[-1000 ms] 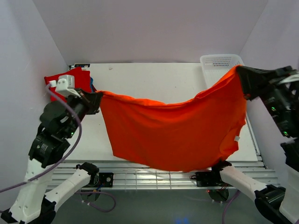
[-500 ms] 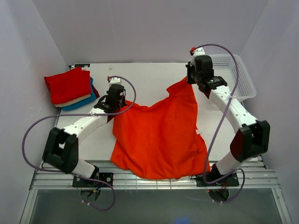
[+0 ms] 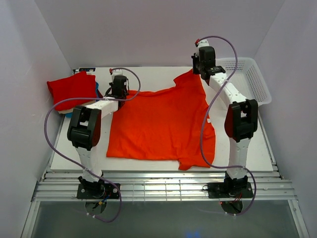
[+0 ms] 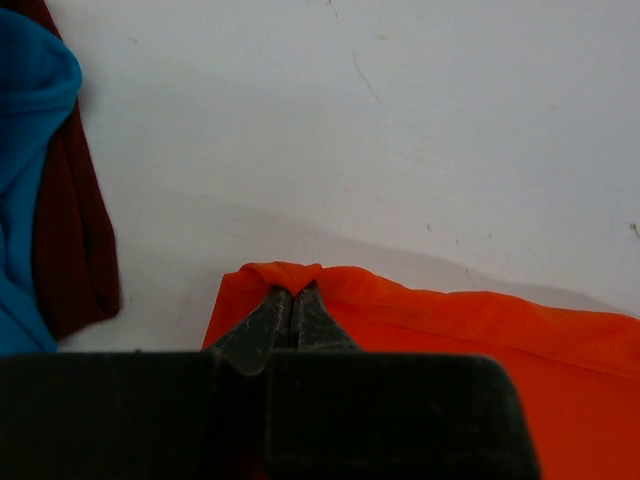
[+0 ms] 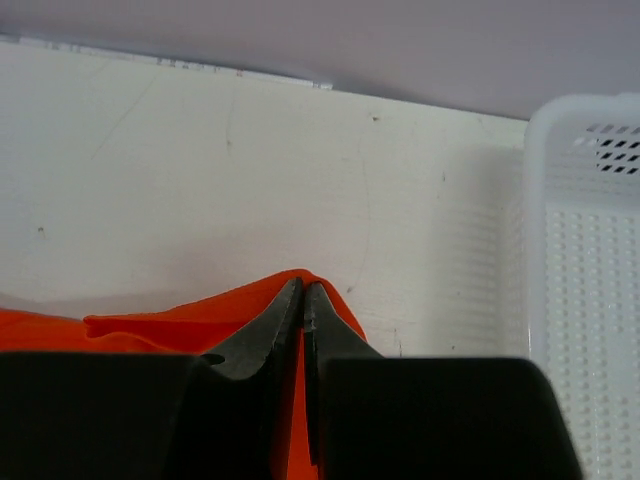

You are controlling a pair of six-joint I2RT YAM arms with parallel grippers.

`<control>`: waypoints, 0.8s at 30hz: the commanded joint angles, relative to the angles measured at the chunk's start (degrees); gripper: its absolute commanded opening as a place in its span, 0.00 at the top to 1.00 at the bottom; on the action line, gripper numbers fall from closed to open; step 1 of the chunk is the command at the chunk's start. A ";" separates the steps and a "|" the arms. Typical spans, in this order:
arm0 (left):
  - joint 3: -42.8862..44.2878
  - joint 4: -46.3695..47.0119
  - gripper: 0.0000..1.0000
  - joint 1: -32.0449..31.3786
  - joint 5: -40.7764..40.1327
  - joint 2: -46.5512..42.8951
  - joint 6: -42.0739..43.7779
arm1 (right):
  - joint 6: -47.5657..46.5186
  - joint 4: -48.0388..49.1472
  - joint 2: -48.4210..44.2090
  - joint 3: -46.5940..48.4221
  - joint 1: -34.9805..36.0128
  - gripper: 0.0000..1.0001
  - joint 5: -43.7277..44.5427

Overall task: Fold and stack the t-shirts
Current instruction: Flatten out the tshirt

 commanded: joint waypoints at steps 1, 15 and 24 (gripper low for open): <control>4.95 3.21 1.00 2.63 2.32 1.97 0.55 | -0.93 4.35 2.22 5.03 -0.32 0.92 0.60; 4.17 5.67 1.00 5.97 12.35 -1.24 -0.42 | 2.76 12.08 -7.87 -7.16 -0.41 0.92 -3.53; 2.93 -3.54 1.00 5.44 14.90 -24.63 -2.34 | -0.31 2.51 -28.08 -5.41 2.23 0.92 -1.60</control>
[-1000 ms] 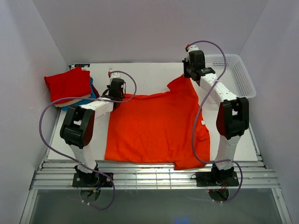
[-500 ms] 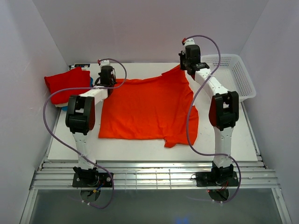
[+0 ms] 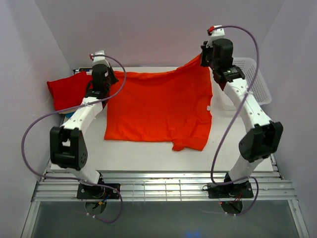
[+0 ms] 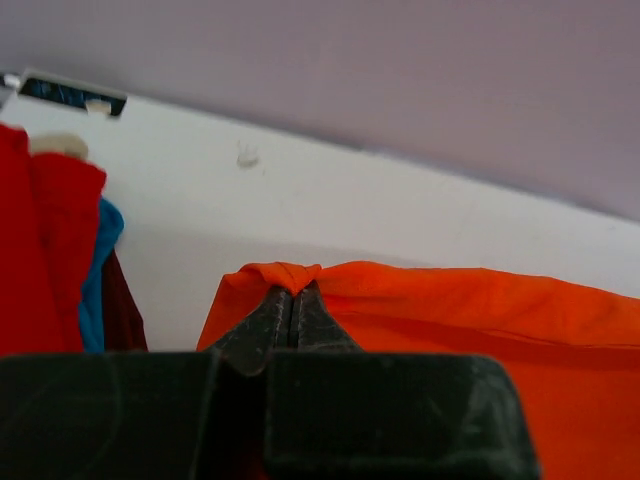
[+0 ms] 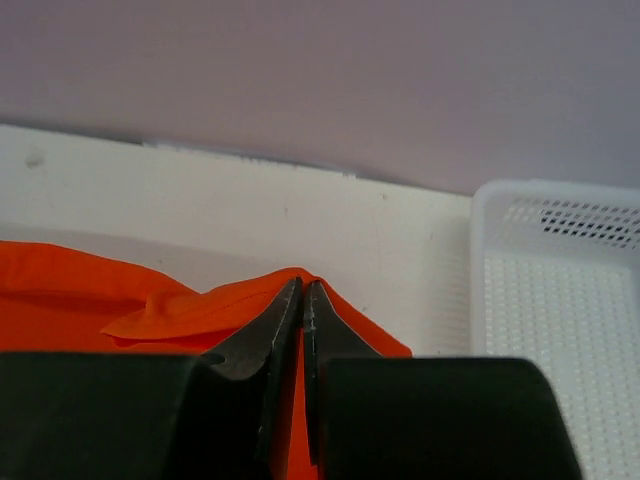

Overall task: Fold and stack the t-shirts
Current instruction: Flatten out the tshirt

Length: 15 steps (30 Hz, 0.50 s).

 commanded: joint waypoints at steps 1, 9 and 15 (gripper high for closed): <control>1.21 -4.48 1.00 -0.65 3.21 -15.38 -1.78 | -1.30 0.85 -13.84 -0.37 1.57 0.92 0.56; 0.67 -18.47 1.00 -1.89 10.59 -36.86 -5.38 | 0.63 -8.10 -37.85 -1.11 4.56 0.92 -2.42; 5.85 -27.62 1.00 -2.15 17.80 -45.66 -8.02 | 1.52 -21.37 -41.73 13.75 4.56 0.92 -4.18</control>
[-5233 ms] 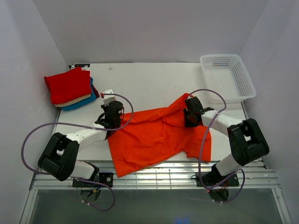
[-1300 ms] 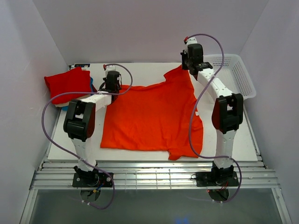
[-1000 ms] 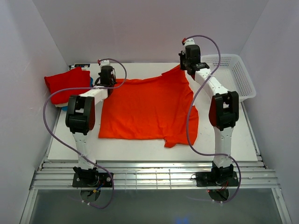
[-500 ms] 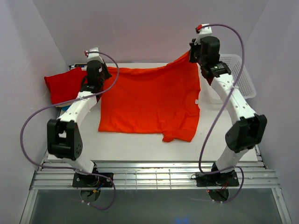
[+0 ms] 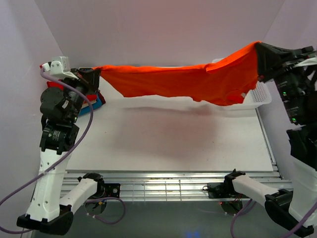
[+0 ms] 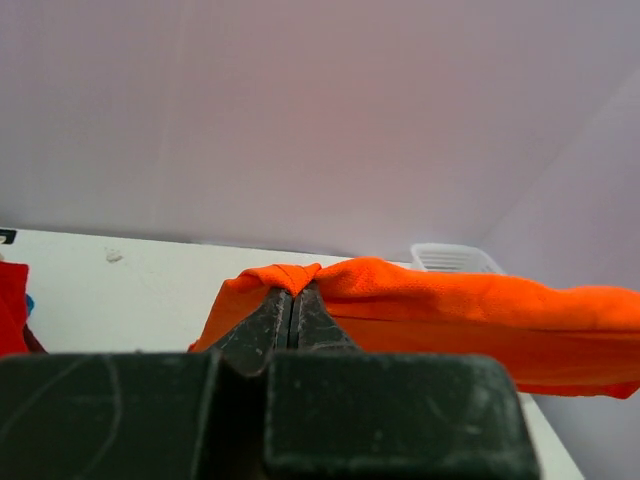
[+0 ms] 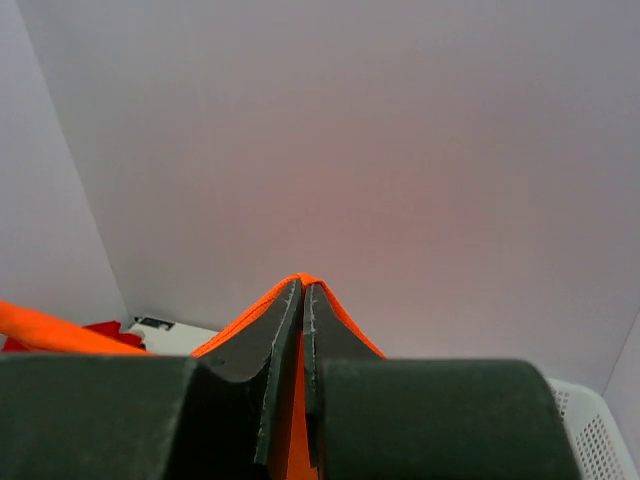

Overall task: Fold and stack the t-shirts
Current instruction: Flatten out the tshirt

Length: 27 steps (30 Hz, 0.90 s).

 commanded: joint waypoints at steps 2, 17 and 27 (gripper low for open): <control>3.79 -9.40 1.00 -0.20 5.92 -3.13 -2.69 | 0.99 -11.63 0.72 10.57 0.24 0.92 -1.54; -5.50 -7.66 1.00 -0.21 1.26 1.77 -1.03 | 0.12 -1.03 3.09 -8.72 0.24 0.92 5.29; -8.00 4.13 1.00 -0.12 -5.24 10.57 1.61 | -2.61 7.51 18.63 -4.30 0.32 0.92 7.24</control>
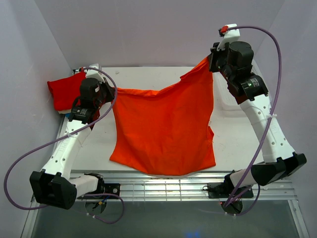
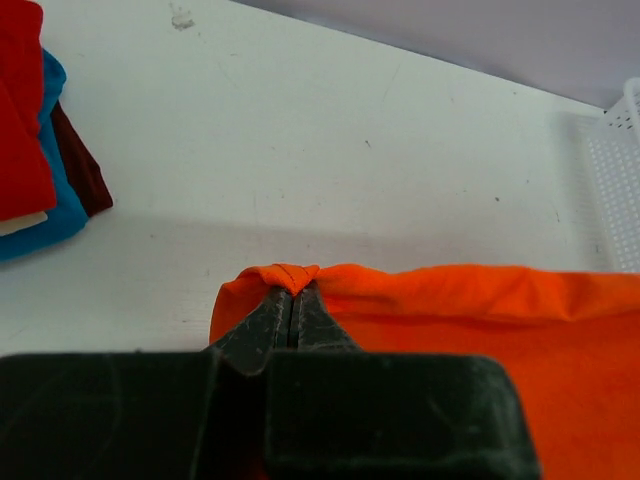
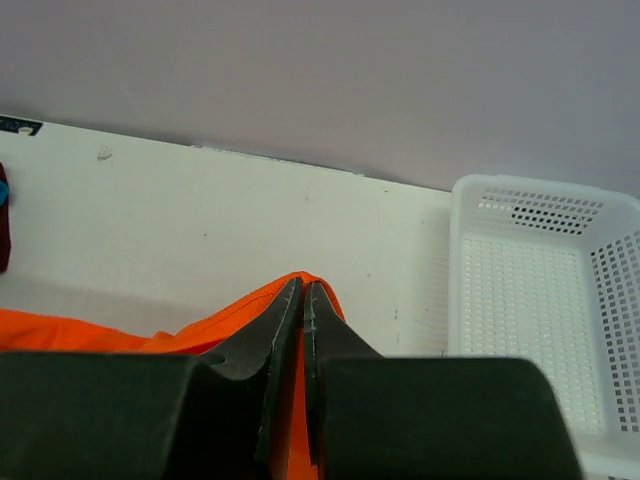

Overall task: Fold and stack the t-shirts
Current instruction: Flatten out the tshirt

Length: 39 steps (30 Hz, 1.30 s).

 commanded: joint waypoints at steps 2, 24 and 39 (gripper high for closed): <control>6.20 6.84 1.00 -0.01 -2.18 -3.57 2.09 | -1.95 6.48 1.32 10.82 0.19 0.92 1.69; 15.89 -1.69 1.00 -0.09 0.37 -9.62 2.19 | -2.66 -2.05 -13.42 8.73 0.19 0.92 0.11; 18.25 -6.08 1.00 -0.01 0.02 -1.56 1.66 | 0.24 -5.05 -9.23 10.50 0.19 0.92 -0.42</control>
